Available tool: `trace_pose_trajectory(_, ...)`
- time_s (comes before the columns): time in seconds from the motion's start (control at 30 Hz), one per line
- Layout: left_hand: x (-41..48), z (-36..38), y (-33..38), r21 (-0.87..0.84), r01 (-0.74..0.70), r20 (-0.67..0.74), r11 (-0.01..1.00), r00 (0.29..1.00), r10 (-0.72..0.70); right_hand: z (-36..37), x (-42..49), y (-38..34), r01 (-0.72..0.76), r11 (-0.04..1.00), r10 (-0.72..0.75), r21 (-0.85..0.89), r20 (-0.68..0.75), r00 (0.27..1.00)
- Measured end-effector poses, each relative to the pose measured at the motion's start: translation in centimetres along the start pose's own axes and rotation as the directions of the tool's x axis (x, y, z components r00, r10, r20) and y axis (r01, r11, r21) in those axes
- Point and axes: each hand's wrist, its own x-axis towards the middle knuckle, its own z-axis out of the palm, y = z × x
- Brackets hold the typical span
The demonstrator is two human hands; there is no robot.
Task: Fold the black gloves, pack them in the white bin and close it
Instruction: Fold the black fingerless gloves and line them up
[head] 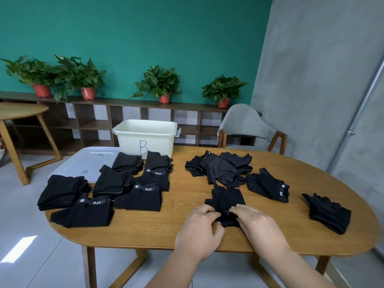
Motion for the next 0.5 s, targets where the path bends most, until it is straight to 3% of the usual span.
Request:
trace_pose_trajectory(0.23,0.0,0.3,-0.1,0.017,0.002,-0.016,1.0,1.0,-0.002,-1.8,0.6,-1.3,-0.061,0.995,0.052,0.081,0.108,0.993)
trace_pose_trajectory(0.4,0.1,0.3,-0.2,0.046,-0.011,-0.029,0.999,0.999,0.013,-2.5,2.8,-2.1,-0.254,0.912,0.231,0.321,0.11,0.967)
trace_pose_trajectory(0.5,0.0,0.2,-0.1,0.06,-0.011,-0.021,0.998,1.0,0.012,-1.4,3.7,-2.4,-0.308,0.909,0.194,0.281,0.37,0.909)
